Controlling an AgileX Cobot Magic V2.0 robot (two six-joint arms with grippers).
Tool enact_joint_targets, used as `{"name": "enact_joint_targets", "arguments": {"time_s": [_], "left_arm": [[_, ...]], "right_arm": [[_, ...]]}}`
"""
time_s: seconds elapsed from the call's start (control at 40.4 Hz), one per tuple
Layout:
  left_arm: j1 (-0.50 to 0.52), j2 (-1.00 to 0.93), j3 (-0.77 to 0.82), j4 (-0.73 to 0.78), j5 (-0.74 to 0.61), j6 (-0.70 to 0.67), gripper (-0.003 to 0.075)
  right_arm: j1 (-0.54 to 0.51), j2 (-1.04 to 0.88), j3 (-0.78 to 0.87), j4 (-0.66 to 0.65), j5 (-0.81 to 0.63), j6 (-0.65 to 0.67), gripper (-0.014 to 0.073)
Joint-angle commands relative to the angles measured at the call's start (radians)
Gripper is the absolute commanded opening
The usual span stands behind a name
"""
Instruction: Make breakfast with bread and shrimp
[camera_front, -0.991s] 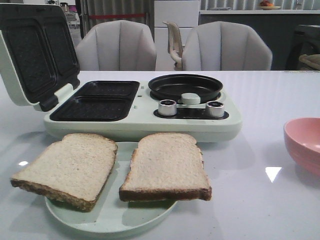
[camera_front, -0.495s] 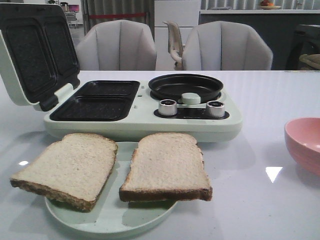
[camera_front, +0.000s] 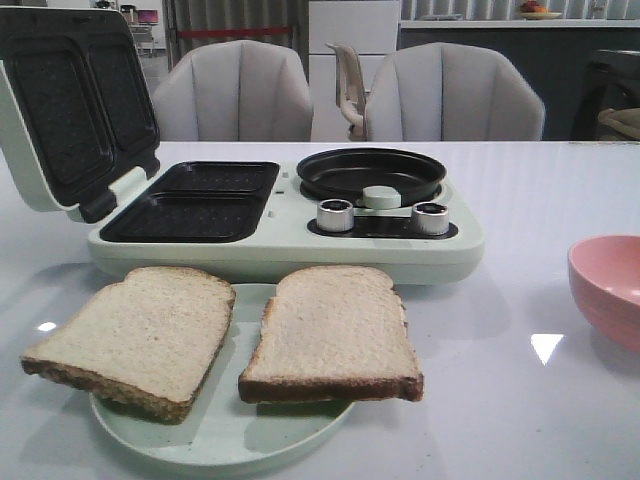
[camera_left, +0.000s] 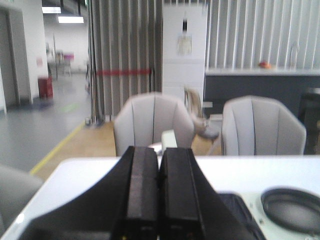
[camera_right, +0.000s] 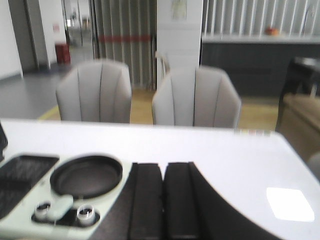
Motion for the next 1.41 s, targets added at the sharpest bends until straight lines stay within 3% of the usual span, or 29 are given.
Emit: {"name": "enact_joint_targets", "arguments": {"time_s": [0.0,0.248,0.495,0.595,0.694,0.768,0.842,0.917,1.115,1.387], "left_arm": [[-0.005,0.087,-0.070,0.004,0.024,-0.008,0.0101],[-0.005,0.202,-0.046,0.000,0.138,-0.008,0.0101],[-0.005,0.281,0.010,0.000,0.146,-0.008,0.0101],[-0.005,0.300,0.030,0.000,0.137,-0.008,0.0108],[-0.005,0.310,0.035,0.002,0.137,-0.008,0.0197],[-0.005,0.314,0.035,0.002,0.135,-0.008,0.0337],[-0.005,0.316,0.035,0.009,0.133,-0.008,0.0479],[-0.005,0.318,0.035,0.033,0.133,-0.005,0.0554],[-0.071,0.329,0.035,0.026,0.133,0.102,0.0563],[-0.314,0.427,0.035,0.026,0.138,0.333,0.0563]], "right_arm": [[-0.003,0.098,-0.054,0.006,0.006,-0.006,0.0118],[-0.003,0.253,-0.019,0.006,0.061,-0.006,0.0118],[-0.003,0.397,-0.006,0.005,0.089,-0.006,0.0122],[-0.003,0.428,-0.006,0.005,0.102,-0.006,0.0190],[-0.003,0.443,-0.006,0.005,0.105,-0.006,0.0368],[-0.003,0.446,-0.006,0.005,0.105,-0.006,0.0475],[-0.003,0.446,-0.006,0.005,0.105,-0.006,0.0510],[-0.003,0.446,-0.005,0.005,0.106,-0.006,0.0506],[-0.003,0.446,-0.005,0.005,0.108,-0.006,0.0506],[-0.003,0.446,-0.005,0.005,0.108,-0.006,0.0506]]}}
